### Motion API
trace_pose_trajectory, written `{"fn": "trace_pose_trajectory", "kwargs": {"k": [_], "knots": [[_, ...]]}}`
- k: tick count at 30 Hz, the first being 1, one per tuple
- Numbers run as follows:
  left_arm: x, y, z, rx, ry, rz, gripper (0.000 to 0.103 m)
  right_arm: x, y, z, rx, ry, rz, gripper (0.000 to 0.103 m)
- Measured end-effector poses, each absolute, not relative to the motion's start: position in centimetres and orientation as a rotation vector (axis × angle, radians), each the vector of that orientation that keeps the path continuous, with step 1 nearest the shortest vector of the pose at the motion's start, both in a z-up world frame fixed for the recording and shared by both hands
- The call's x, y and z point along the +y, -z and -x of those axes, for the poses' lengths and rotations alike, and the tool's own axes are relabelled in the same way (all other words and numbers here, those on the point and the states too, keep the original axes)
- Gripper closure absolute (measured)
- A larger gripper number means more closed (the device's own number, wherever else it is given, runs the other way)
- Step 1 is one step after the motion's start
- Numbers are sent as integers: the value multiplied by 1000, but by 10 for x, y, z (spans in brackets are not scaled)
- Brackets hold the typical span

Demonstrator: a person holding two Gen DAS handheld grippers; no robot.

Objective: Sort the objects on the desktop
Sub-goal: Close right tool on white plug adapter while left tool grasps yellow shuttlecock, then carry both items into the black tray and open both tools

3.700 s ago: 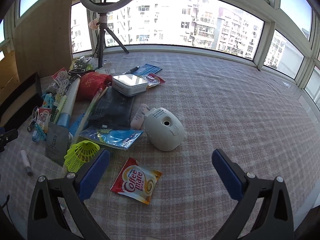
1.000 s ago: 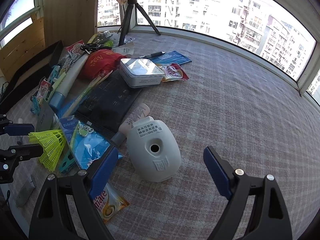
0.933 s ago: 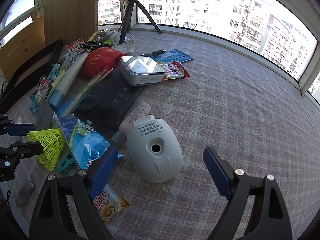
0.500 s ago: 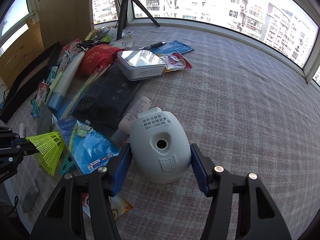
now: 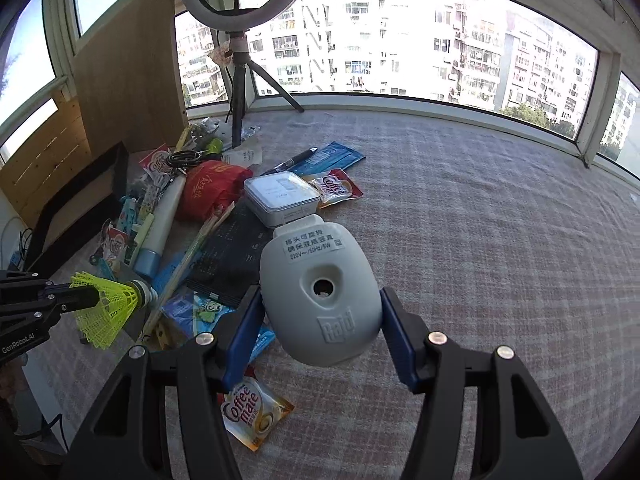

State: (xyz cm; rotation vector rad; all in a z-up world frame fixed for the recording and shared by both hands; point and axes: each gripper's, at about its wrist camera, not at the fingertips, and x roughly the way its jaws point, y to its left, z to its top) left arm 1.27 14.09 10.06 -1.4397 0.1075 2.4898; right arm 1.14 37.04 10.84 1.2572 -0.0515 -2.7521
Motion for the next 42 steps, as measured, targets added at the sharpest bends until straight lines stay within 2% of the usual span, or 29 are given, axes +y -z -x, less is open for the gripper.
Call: {"fn": "trace_pose_trajectory", "kwargs": {"k": [11,20,26,33,35,39,42], "knots": [[26,-144,-1,59,-2671,1384,102,318,-155,-28,-57,2783,-1184,47],[-120,-160,14,-17,-2812,1364,100,193,-179,-21,-20,2728,-1130,47],[-204,-148,30,-14,-2876,1412,100,77,-171,1,32,2635,-1111,47],[-262,-125,55,-81,-2888,1432,101,-39,-138,44,106,2541,-1134,47],[-275,-121,59,-136,-2878,1438,97,-62,-134,54,115,2525,-1135,47],[-286,-122,59,-137,-2868,1420,97,-103,-130,69,165,2491,-1119,46],[-290,-122,59,-144,-2856,1415,85,-124,-127,80,290,2531,-1162,41]]}}
